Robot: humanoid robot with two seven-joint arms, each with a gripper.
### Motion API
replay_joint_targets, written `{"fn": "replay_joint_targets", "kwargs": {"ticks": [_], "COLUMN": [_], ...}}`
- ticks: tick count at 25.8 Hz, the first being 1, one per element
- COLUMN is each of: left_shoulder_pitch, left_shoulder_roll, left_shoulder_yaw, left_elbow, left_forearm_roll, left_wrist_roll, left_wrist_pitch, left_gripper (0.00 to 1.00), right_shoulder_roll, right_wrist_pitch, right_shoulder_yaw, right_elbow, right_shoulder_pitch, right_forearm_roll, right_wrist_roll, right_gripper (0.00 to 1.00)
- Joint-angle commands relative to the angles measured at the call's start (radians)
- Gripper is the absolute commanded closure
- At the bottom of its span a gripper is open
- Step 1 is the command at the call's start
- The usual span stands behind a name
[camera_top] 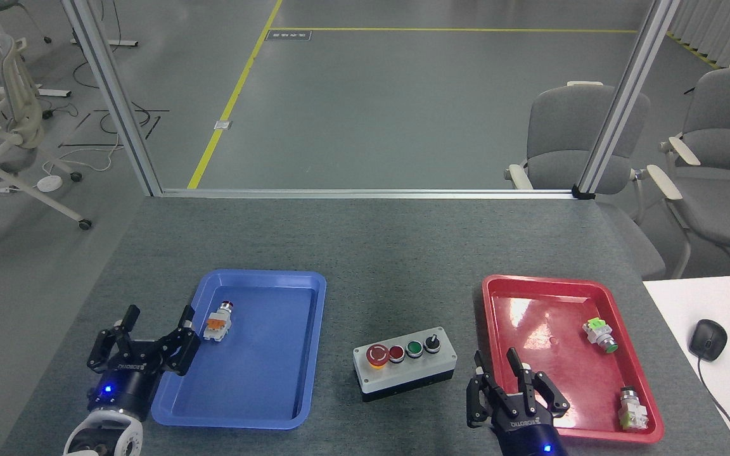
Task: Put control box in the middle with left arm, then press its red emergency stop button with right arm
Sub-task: 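Move the right gripper over the red button on the control box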
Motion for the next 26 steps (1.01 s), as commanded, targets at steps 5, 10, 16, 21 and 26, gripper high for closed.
{"fn": "replay_joint_targets", "kwargs": {"ticks": [5,10,16,21,26], "left_shoulder_pitch": [-0.020,-0.019,0.001,0.013,0.015], "left_shoulder_roll": [0.001,0.020,0.052,0.052,0.070], "left_shoulder_yaw": [0.053,0.052,0.041,0.032,0.032], "left_elbow": [0.003,0.014,0.026,0.024,0.024], "left_forearm_roll": [0.011,0.011,0.008,0.011,0.013], "left_wrist_roll": [-0.007,-0.015,-0.034,-0.046,-0.046], "left_wrist_pitch": [0.005,-0.001,-0.012,-0.009,-0.009], "left_gripper": [0.01,0.01,0.01,0.01,0.01], "right_shoulder_roll": [0.016,0.028,0.056,0.079,0.097], "right_wrist_pitch": [-0.017,0.068,0.084,0.097,0.150], "right_shoulder_yaw": [0.076,0.157,0.192,0.225,0.283], "right_elbow": [0.019,0.120,0.192,0.253,0.330], "right_shoulder_pitch": [-0.026,-0.107,-0.137,-0.183,-0.244], "right_forearm_roll": [0.003,-0.002,-0.005,-0.005,-0.007], "right_wrist_roll": [-0.003,-0.004,-0.014,-0.014,-0.015], "right_gripper": [0.91,1.00,1.00,1.00,1.00]}}
